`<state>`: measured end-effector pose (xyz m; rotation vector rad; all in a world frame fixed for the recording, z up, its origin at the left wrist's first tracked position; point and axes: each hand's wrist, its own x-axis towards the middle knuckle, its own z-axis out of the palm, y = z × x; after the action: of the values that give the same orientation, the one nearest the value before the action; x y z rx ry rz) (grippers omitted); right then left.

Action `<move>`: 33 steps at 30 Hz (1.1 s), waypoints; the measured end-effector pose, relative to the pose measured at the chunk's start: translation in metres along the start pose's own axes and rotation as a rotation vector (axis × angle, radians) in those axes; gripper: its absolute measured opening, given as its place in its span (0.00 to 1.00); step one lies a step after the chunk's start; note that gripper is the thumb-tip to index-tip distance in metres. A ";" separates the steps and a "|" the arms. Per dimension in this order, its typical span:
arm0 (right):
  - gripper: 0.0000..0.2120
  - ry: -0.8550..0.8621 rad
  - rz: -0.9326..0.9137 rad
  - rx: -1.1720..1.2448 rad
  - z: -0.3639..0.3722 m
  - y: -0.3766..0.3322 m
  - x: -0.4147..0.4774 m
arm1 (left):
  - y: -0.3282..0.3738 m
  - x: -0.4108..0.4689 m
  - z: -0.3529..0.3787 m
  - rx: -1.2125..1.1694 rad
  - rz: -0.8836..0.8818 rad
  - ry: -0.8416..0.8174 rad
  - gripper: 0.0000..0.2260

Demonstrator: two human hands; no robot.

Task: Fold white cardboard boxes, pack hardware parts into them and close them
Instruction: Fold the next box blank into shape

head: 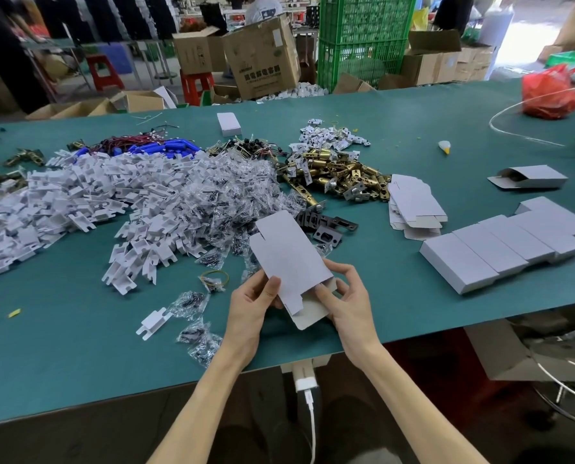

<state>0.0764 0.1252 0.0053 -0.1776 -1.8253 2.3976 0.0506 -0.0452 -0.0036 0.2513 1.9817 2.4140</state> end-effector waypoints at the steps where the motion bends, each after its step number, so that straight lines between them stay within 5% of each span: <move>1: 0.20 0.002 0.000 0.003 0.000 0.000 0.000 | 0.000 0.000 0.000 0.000 -0.001 -0.001 0.23; 20: 0.19 -0.165 -0.033 -0.067 -0.002 -0.006 -0.005 | 0.010 -0.004 0.003 0.045 -0.131 -0.031 0.33; 25: 0.18 -0.232 -0.019 -0.080 0.000 -0.008 -0.006 | 0.011 -0.004 0.002 0.029 -0.140 -0.103 0.46; 33: 0.05 -0.294 -0.053 -0.219 0.001 -0.003 -0.005 | 0.012 -0.004 0.006 0.023 -0.126 0.019 0.49</move>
<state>0.0815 0.1246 0.0088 0.2137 -2.1864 2.2826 0.0564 -0.0425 0.0083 0.1014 1.9698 2.3267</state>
